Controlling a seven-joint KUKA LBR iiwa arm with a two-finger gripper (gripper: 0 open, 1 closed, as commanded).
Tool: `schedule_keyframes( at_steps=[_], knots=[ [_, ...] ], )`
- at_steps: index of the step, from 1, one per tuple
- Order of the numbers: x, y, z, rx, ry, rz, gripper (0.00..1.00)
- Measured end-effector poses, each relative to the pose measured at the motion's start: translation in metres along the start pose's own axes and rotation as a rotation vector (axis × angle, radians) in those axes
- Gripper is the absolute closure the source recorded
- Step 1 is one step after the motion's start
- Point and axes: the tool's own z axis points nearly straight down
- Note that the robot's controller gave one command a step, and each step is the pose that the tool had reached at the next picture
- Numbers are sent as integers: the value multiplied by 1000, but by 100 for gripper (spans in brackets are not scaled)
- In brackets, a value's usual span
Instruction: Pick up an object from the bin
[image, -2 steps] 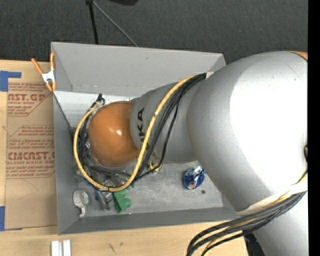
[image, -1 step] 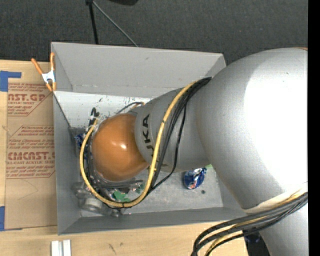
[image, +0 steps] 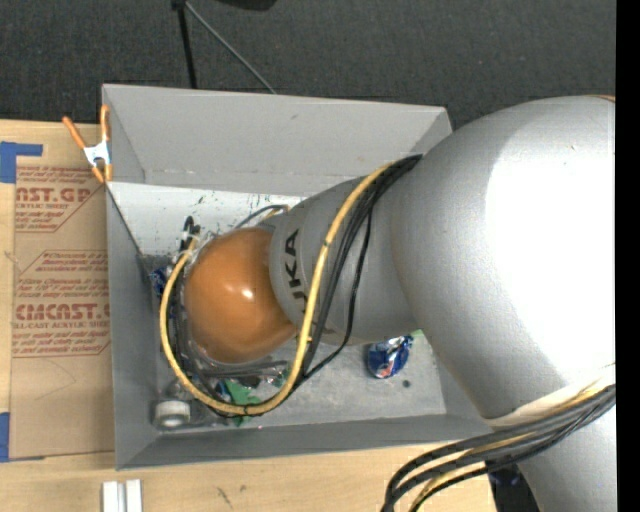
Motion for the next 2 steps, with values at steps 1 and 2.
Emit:
schedule_keyframes(
  at_steps=[1,2],
  knots=[
    [-11,-21,-87,0,-12,213,100],
    [-10,-20,-86,-2,-8,213,0]
  ],
)
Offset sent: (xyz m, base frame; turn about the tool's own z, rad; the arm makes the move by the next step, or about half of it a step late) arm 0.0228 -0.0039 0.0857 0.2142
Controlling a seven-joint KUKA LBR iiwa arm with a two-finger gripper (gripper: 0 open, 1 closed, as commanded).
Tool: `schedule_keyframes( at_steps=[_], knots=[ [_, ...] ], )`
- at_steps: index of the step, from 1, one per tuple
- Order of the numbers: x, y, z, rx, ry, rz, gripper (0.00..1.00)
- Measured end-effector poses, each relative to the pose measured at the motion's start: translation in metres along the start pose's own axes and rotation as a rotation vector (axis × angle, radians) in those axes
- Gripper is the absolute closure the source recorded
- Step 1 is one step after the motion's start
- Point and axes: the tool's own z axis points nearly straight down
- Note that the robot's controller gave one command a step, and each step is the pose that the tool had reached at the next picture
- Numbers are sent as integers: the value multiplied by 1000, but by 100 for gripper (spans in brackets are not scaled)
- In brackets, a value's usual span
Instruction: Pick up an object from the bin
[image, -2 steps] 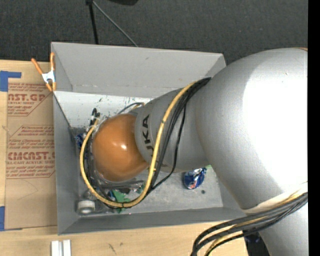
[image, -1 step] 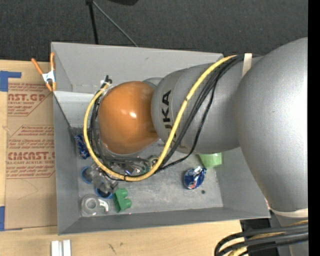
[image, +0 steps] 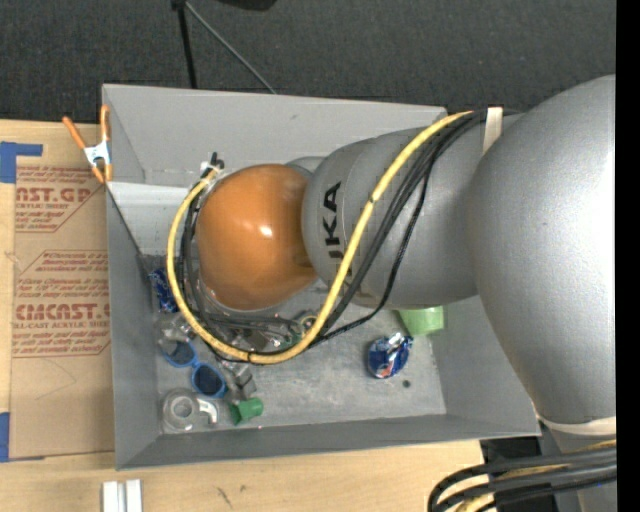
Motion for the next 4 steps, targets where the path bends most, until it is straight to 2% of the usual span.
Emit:
schedule_keyframes(
  at_steps=[1,2,3,4],
  knots=[
    [32,1,14,-1,5,-262,0],
    [23,-33,85,-1,8,-457,0],
    [21,-33,82,-1,8,-459,100],
    [8,-40,-61,6,-6,-473,100]
  ],
)
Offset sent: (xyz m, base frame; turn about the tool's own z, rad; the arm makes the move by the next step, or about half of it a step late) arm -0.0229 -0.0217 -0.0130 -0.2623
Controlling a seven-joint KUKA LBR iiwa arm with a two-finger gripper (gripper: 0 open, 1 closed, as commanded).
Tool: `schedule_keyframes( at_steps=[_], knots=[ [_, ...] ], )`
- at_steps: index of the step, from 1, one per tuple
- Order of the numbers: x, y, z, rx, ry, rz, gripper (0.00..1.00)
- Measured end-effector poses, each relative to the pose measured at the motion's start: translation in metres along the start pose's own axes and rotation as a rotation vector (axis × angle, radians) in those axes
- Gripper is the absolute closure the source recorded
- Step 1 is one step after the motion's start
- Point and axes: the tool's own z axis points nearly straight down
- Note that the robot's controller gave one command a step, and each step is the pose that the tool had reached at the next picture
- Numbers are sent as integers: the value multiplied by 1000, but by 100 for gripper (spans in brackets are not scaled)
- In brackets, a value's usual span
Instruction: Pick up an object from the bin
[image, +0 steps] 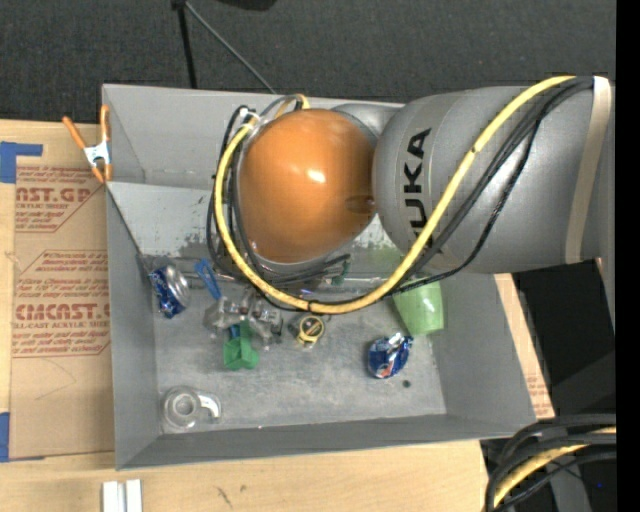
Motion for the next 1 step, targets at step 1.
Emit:
schedule_keyframes(
  at_steps=[1],
  knots=[
    [1,2,5,-8,4,-1,0]
  ],
)
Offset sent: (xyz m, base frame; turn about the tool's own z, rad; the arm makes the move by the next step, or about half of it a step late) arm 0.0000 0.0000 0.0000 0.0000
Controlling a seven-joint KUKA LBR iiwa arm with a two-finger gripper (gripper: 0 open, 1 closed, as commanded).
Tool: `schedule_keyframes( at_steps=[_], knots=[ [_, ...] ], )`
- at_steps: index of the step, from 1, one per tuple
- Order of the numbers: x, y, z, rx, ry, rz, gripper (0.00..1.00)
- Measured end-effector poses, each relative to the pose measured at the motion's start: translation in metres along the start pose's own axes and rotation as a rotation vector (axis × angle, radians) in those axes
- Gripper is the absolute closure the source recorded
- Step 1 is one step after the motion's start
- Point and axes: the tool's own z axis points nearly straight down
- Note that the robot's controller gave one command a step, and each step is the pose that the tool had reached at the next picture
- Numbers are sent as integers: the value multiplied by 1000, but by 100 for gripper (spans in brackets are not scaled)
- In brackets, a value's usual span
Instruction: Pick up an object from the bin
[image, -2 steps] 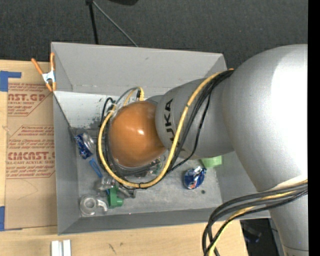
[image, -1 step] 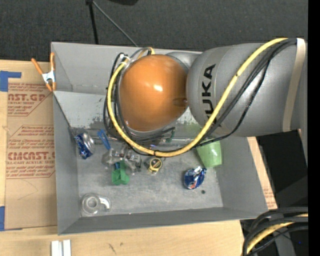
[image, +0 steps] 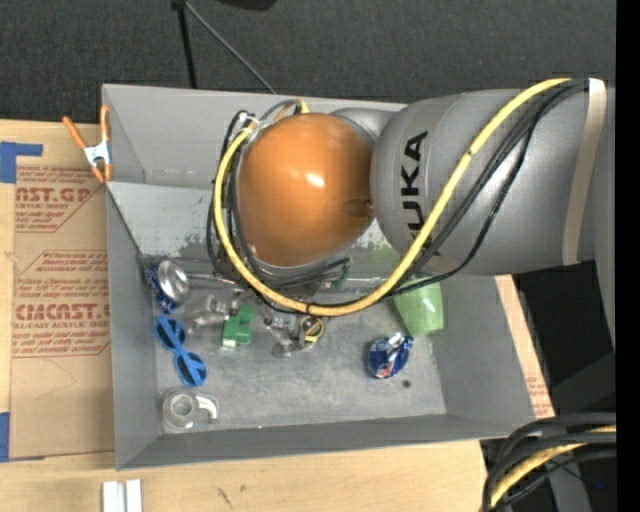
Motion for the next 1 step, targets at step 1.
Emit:
schedule_keyframes(
  at_steps=[1],
  knots=[
    [40,-71,85,-3,4,-97,0]
  ],
)
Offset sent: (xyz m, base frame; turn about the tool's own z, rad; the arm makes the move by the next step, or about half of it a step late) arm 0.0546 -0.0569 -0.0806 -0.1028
